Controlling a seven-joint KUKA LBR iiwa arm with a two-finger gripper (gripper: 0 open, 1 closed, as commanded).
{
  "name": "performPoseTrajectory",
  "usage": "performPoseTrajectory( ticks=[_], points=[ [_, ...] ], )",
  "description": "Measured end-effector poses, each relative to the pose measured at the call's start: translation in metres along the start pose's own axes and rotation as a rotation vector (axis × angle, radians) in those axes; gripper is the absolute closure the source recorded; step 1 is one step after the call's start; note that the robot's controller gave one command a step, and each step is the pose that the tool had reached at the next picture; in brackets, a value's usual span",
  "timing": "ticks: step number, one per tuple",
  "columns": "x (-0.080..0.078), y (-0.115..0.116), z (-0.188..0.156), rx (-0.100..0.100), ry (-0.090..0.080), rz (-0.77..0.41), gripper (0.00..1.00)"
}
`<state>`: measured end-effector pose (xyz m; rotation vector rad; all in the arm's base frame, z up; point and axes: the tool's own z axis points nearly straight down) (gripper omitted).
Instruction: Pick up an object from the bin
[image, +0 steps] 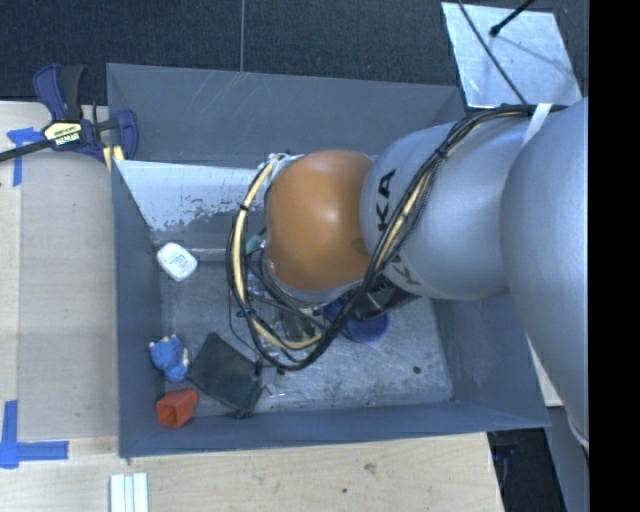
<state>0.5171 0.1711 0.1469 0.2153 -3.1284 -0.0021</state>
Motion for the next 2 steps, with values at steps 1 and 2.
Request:
performPoseTrajectory(
  ticks=[1, 2],
  points=[
    [0.0197, -0.0032, 0.0794, 0.001, -0.010, 0.067, 0.00],
    [0.0194, -0.0029, 0.0768, 0.000, -0.010, 0.068, 1.00]
  ],
)
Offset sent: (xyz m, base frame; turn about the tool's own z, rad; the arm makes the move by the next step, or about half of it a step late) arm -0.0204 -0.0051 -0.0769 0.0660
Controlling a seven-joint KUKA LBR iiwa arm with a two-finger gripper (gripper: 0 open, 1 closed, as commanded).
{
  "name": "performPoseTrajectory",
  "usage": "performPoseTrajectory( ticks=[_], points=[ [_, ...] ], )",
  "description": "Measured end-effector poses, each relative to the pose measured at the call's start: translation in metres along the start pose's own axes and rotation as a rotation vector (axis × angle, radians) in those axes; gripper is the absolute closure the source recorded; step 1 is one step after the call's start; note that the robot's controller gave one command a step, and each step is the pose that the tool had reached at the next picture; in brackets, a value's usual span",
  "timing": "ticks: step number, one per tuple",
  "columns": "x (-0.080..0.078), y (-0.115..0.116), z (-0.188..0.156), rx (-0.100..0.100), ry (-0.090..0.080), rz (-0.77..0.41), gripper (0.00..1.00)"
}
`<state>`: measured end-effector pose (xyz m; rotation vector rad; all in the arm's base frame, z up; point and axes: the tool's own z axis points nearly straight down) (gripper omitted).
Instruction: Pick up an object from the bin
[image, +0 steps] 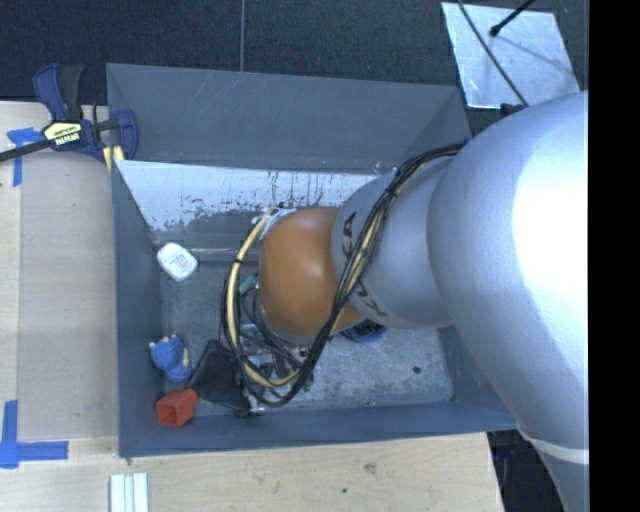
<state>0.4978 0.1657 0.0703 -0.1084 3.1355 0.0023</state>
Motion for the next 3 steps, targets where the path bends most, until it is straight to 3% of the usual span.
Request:
performPoseTrajectory(
  ticks=[1, 2, 3],
  points=[
    [-0.014, -0.003, -0.050, 0.000, -0.004, -0.012, 1.00],
    [-0.010, 0.010, -0.127, -0.001, -0.007, -0.085, 1.00],
    [0.014, -0.023, -0.215, 0.001, -0.005, -0.317, 1.00]
  ],
)
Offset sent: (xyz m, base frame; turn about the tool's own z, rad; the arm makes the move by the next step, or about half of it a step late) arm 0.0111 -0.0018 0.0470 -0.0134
